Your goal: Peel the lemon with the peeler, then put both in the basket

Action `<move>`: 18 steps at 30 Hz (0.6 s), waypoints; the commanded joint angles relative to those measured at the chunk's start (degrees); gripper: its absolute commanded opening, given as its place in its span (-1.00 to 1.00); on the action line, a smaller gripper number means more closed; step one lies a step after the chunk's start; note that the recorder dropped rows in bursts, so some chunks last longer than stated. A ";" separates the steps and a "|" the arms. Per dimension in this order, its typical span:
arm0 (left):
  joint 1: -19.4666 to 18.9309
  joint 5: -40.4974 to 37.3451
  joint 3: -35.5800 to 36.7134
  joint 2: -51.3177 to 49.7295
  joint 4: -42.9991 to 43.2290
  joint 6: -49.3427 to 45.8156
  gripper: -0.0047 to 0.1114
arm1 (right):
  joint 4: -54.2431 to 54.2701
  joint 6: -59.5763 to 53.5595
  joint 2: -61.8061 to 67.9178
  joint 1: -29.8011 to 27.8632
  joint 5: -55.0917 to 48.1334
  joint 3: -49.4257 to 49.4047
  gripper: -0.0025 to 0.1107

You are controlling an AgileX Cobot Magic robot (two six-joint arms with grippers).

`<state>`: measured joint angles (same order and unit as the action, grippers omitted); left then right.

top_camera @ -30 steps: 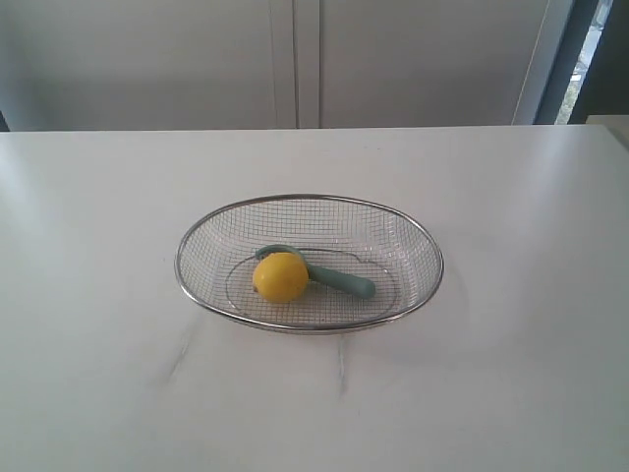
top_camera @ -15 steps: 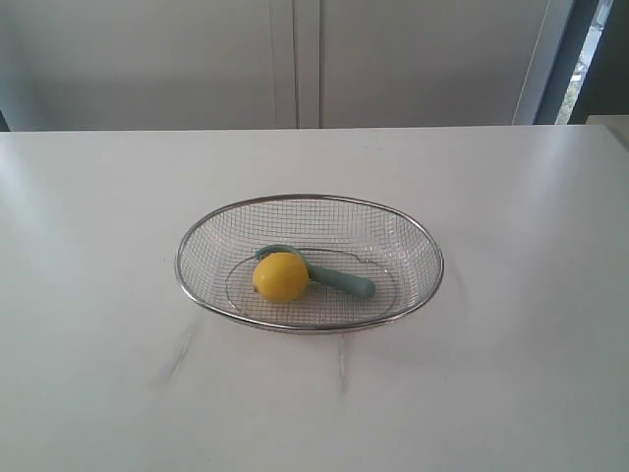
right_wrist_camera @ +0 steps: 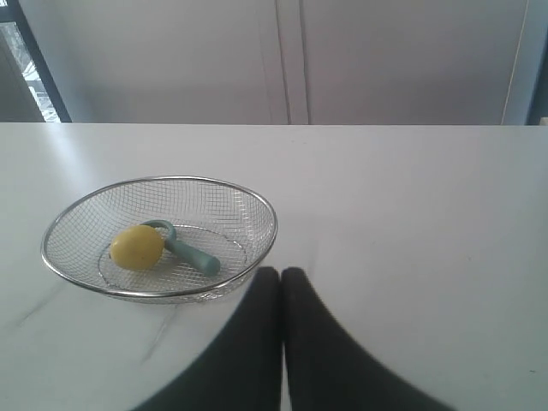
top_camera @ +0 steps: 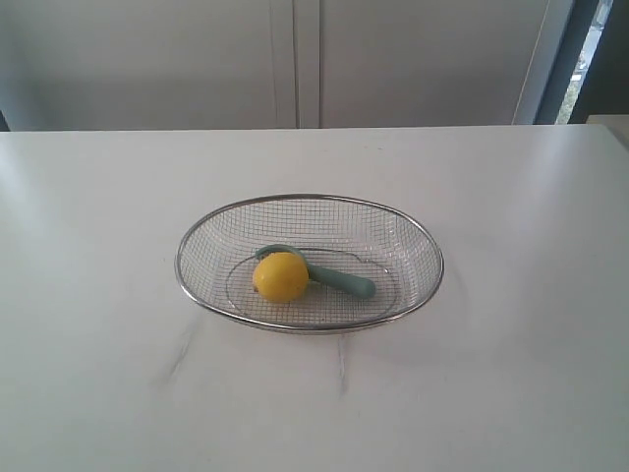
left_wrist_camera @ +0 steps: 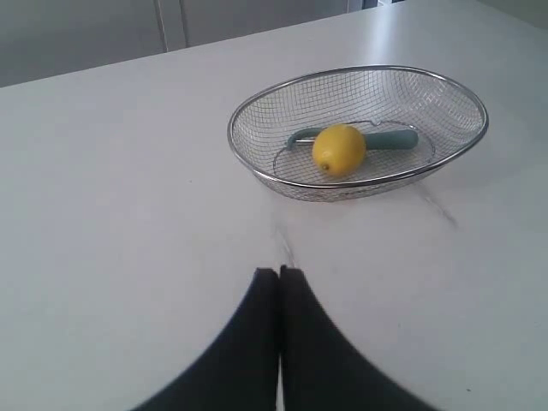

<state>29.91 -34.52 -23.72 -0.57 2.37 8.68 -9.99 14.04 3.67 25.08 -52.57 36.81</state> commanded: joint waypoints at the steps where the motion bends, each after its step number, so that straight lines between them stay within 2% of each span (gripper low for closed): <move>1: -0.06 0.12 0.24 -0.09 -0.62 0.14 -0.92 | -0.14 0.20 -0.23 0.00 -0.01 -0.24 -0.96; 6: -0.30 0.65 1.28 -0.09 -0.50 0.37 -0.92 | -0.14 0.20 -0.23 0.00 -0.01 -0.24 -0.96; 8: -2.57 4.46 2.77 -0.09 -0.34 -0.05 -0.92 | -0.14 0.20 -0.23 0.00 -0.01 -0.24 -0.96; 10: -5.99 10.56 4.99 -0.09 -0.91 -0.05 -0.92 | -0.14 0.20 -0.23 0.00 -0.01 -0.24 -0.96; 14: -15.53 25.42 11.75 -0.09 -6.24 0.31 -0.92 | -0.14 0.20 -0.23 0.00 -0.01 -0.24 -0.96; 18: -22.93 34.10 18.69 -0.09 -8.60 2.02 -0.92 | -0.14 0.20 -0.23 0.00 -0.01 -0.24 -0.96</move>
<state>11.27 -7.21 -9.20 -0.70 -4.14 9.10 -9.99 14.04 3.67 25.08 -52.57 36.81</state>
